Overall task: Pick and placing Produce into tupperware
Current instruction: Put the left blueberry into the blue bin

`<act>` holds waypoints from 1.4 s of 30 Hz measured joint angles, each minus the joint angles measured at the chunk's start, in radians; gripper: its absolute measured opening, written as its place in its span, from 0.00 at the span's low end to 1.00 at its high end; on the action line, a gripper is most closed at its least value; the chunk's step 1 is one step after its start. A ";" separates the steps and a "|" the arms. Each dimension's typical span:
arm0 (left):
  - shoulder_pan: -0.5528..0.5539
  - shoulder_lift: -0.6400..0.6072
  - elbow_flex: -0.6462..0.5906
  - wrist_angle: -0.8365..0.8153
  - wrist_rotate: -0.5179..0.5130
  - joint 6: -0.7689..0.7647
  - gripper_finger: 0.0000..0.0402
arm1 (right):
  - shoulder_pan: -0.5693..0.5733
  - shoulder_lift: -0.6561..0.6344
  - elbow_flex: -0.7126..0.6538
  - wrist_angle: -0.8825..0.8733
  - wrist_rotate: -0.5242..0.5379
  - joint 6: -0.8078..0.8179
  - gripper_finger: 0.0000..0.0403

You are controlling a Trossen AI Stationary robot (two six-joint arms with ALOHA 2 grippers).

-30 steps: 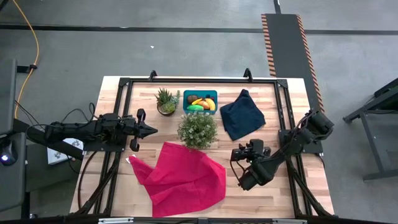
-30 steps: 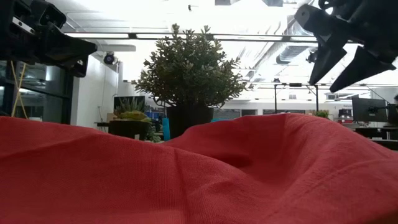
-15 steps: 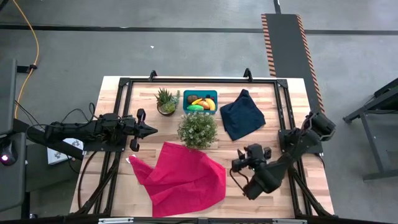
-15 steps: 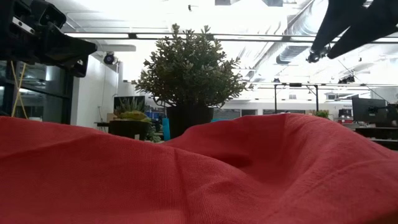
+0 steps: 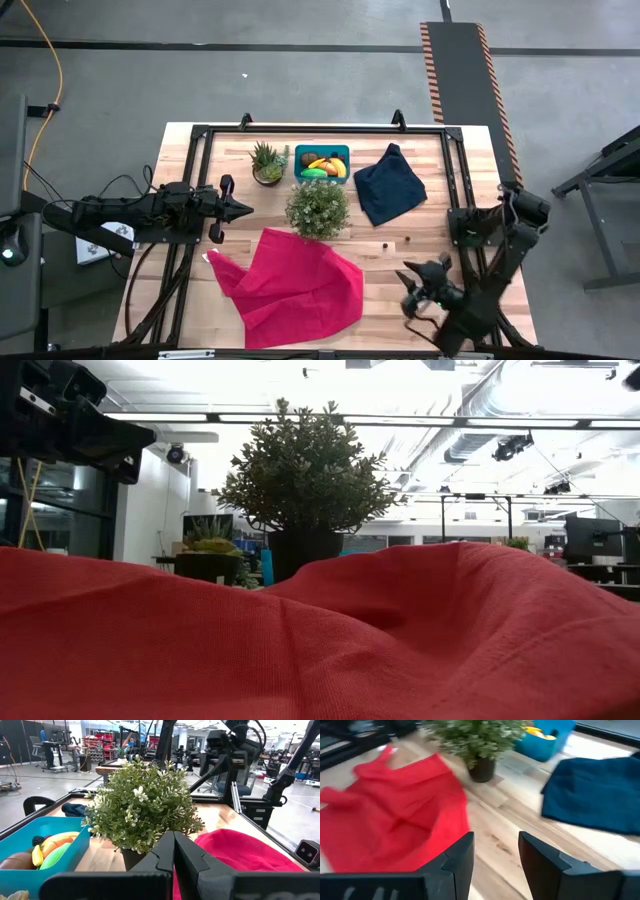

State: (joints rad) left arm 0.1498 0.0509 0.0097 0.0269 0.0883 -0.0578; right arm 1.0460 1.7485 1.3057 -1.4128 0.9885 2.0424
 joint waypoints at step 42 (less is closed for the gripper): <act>0.000 0.000 0.000 0.000 0.000 0.000 0.00 | 0.051 -0.001 -0.594 0.612 0.203 -0.088 0.37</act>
State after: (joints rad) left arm 0.1501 0.0509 0.0097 0.0268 0.0883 -0.0578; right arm 1.0973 1.7473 0.7120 -0.8006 1.1912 1.9548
